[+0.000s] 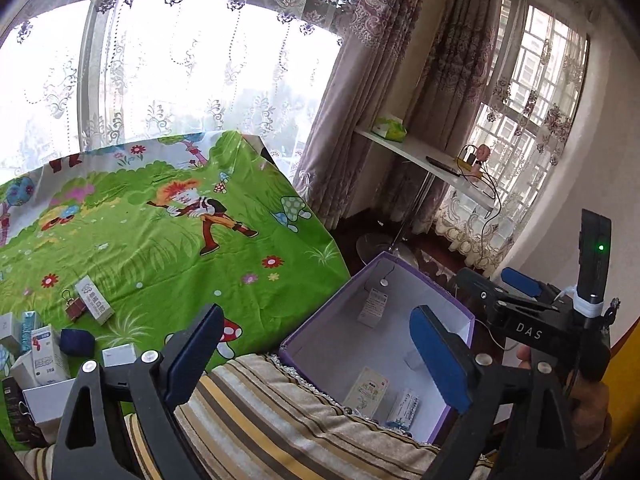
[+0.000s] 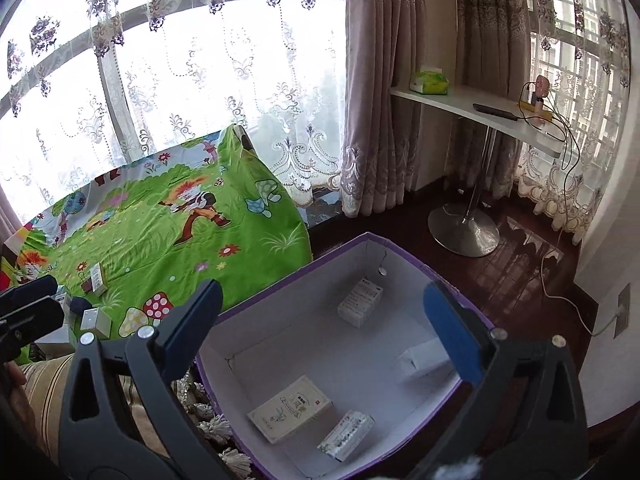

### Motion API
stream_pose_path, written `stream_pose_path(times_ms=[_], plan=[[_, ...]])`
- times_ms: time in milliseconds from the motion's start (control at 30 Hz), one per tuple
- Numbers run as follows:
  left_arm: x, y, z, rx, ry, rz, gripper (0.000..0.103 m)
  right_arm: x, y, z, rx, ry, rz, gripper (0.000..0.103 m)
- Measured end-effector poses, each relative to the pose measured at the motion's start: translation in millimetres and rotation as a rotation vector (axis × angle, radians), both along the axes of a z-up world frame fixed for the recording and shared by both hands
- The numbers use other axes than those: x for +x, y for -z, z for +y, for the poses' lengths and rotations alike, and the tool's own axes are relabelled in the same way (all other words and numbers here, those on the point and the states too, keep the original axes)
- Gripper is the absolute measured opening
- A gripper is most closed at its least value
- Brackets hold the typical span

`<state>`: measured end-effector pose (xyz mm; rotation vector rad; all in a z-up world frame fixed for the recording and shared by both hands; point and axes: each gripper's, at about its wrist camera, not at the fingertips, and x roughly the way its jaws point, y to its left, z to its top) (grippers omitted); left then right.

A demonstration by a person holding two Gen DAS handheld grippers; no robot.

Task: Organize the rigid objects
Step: 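Drop both held boxes into the purple-rimmed box with both grippers, then move both grippers back over the boxes on the bed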

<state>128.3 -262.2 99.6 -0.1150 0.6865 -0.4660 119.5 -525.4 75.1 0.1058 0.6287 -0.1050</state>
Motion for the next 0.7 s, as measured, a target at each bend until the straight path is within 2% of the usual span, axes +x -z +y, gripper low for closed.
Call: stream_pose_path(times_ms=[67,167,267,333,400,533,700], plan=[[-2,-2,11,0.004,-0.035,-0.031,0.095,-1,-3,4,0.009,-0.021,-0.013,0.102],[-4,-2,25,0.044,-0.081,-0.027,0.095,-2,-5,10,0.039,-0.063,-0.032,0.102],[-6,2,46,0.016,-0.075,0.017,0.095,-1,-5,20,0.05,-0.111,-0.019,0.102],[-10,3,63,-0.002,-0.099,0.013,0.095,0,-4,27,0.073,-0.154,-0.001,0.102],[-13,3,79,-0.007,-0.139,0.015,0.095,-1,-3,36,0.094,-0.204,0.006,0.102],[-23,4,117,-0.015,-0.223,0.01,0.095,-2,-4,58,0.07,-0.261,0.022,0.102],[-30,12,170,-0.036,-0.336,0.043,0.095,0,-5,79,0.083,-0.326,0.04,0.102]])
